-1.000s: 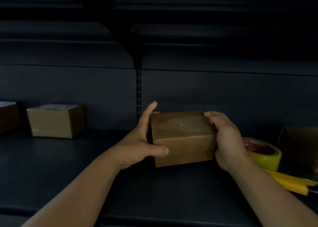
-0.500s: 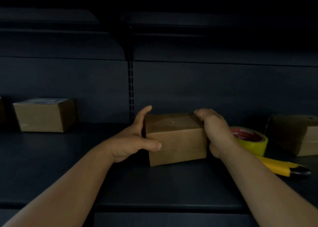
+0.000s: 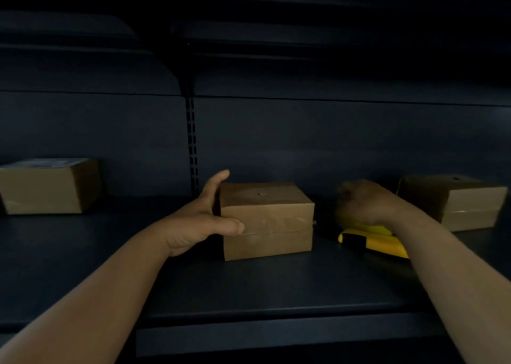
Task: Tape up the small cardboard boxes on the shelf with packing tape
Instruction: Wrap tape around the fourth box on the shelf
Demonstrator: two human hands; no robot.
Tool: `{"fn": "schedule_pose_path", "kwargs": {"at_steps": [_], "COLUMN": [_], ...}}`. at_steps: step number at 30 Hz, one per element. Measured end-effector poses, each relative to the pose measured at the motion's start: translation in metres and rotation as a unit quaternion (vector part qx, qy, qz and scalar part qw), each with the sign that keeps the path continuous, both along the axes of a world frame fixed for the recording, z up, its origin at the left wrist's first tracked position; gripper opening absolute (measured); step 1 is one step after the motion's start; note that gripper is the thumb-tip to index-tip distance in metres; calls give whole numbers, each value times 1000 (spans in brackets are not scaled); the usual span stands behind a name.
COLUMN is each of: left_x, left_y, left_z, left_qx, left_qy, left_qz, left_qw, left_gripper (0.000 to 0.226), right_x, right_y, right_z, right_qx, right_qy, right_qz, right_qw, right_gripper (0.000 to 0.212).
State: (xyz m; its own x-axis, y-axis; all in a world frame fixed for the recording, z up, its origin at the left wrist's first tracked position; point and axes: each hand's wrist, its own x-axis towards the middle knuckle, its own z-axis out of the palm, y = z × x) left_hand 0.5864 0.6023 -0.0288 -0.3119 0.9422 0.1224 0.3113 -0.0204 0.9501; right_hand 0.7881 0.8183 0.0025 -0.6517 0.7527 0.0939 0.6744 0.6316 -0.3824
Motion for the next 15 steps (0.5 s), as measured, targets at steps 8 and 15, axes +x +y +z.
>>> {"fn": "schedule_pose_path", "kwargs": {"at_steps": [8,15], "left_x": [2,4], "left_y": [-1,-1], "left_z": [0,4], "left_qx": [-4,18], "left_qy": [1,3], "left_qz": [0,2], "left_qw": [1000,1000], "left_gripper": [126,148], "right_x": [10,8], "right_y": [-5,-11], "right_z": [-1,13], "right_qx": [121,-5], "right_qy": [-154,134], "right_qz": [-5,-13], "right_qw": [981,991], "right_gripper": [28,48]}}
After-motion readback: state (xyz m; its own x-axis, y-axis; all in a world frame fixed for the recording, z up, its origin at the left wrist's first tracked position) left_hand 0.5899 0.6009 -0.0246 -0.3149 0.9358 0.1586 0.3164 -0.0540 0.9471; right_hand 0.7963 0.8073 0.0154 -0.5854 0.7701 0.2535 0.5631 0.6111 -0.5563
